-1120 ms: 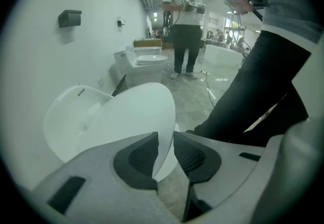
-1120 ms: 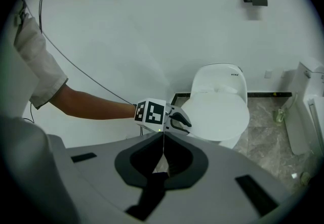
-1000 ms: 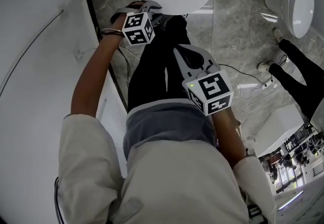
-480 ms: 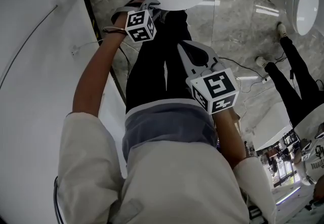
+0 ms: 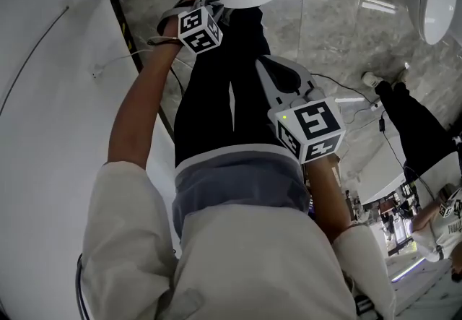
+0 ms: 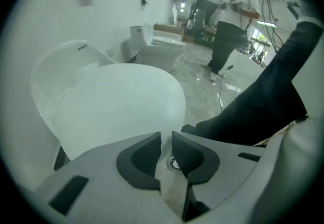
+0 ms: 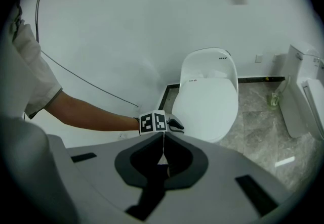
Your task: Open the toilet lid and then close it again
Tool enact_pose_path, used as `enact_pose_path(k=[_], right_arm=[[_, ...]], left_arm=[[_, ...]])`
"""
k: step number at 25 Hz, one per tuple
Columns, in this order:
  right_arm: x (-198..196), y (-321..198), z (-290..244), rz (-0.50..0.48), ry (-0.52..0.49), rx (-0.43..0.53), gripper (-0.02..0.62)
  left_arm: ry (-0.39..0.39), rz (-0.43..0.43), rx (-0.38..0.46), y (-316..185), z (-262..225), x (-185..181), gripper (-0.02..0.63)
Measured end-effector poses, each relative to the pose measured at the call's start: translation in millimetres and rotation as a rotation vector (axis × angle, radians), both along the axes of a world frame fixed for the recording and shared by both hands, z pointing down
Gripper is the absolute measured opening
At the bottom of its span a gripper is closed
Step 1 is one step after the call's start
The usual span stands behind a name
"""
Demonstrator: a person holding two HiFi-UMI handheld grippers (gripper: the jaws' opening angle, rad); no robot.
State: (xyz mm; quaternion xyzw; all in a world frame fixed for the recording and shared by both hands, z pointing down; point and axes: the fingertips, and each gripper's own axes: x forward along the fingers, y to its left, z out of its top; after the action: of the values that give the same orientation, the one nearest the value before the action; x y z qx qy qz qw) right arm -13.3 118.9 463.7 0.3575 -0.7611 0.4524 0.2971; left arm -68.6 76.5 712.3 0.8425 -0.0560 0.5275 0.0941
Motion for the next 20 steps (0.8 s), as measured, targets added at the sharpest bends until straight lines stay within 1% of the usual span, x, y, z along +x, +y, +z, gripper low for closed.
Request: enact_pose_path(k=[1, 3, 5, 16, 20], right_arm=[[0.5, 0.8, 1.3, -0.003, -0.001, -0.005, 0.011], [-0.2, 3.6, 3.3, -0.008, -0.002, -0.013, 0.011], [-1.6, 4.5, 5.3, -0.010, -0.002, -0.015, 0.011], [5.2, 9.2, 21.0, 0.005, 0.009, -0.045, 0.011], [10.8, 11.2, 22.2, 0.010, 0.012, -0.048, 0.011]], left_arm=[[-0.006, -0.041, -0.013, -2.1, 2.8, 0.6, 0.048], [-0.020, -0.110, -0.043, -2.2, 9.7, 0.8, 0.033], [-0.039, -0.145, -0.057, -1.4, 18.7, 0.0, 0.029], [-0.192, -0.212, -0.021, -2.1, 69.4, -4.6, 0.024], [-0.205, -0.225, -0.007, -2.2, 72.0, -4.1, 0.023]])
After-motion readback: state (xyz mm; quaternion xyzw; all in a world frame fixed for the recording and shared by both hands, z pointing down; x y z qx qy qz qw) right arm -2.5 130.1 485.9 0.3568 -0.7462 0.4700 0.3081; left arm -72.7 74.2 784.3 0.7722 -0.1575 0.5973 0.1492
